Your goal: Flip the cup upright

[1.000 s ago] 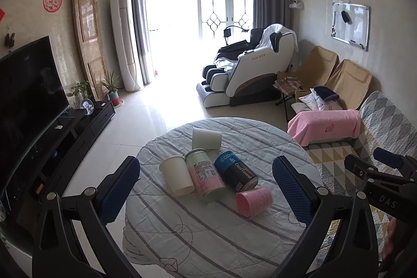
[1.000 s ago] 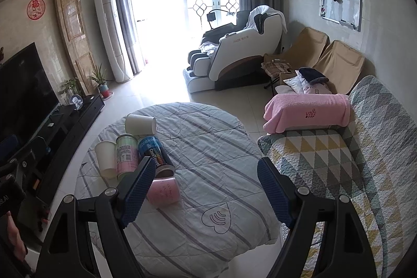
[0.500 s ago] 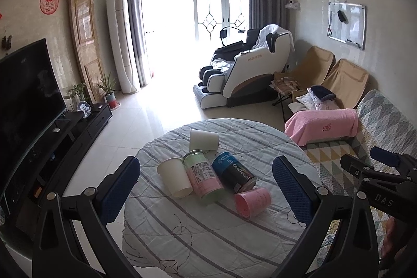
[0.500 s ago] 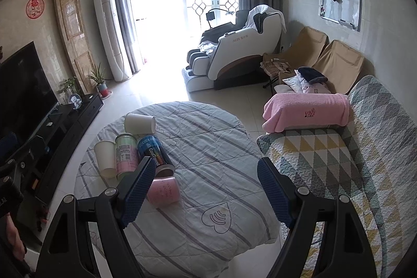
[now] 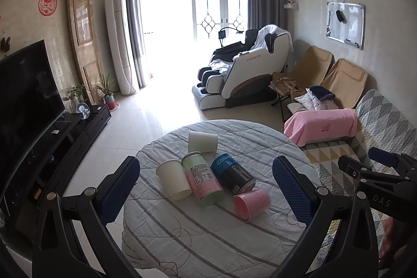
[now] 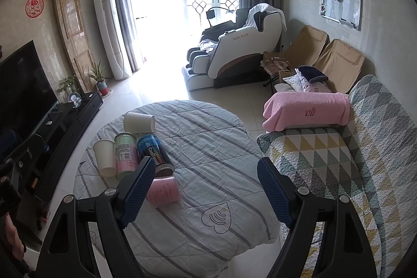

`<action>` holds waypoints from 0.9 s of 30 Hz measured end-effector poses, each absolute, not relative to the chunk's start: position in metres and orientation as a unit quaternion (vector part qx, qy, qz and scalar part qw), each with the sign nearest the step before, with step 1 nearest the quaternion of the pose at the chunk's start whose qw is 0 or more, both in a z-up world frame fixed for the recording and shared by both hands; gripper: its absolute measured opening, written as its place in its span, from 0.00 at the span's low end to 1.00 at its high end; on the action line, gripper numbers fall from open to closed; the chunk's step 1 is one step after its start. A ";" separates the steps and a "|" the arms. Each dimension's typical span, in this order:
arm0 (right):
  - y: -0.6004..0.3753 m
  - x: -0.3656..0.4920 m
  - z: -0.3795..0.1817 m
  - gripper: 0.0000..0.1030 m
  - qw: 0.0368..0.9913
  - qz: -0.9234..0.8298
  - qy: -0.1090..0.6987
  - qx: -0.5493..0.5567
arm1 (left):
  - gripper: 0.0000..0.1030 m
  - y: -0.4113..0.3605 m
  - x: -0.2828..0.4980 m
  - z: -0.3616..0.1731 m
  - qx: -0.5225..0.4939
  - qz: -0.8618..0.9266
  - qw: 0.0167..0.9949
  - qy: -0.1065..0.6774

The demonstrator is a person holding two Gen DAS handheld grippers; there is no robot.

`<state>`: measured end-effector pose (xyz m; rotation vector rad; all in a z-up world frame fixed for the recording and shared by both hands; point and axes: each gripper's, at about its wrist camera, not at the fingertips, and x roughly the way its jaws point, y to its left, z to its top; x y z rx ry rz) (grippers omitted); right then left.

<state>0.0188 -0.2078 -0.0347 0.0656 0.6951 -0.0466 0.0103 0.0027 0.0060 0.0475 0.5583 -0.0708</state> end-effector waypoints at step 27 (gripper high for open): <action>-0.192 0.024 -0.075 0.79 0.896 -0.003 0.445 0.018 | 1.00 0.004 0.013 -0.049 0.013 -0.030 0.913 0.407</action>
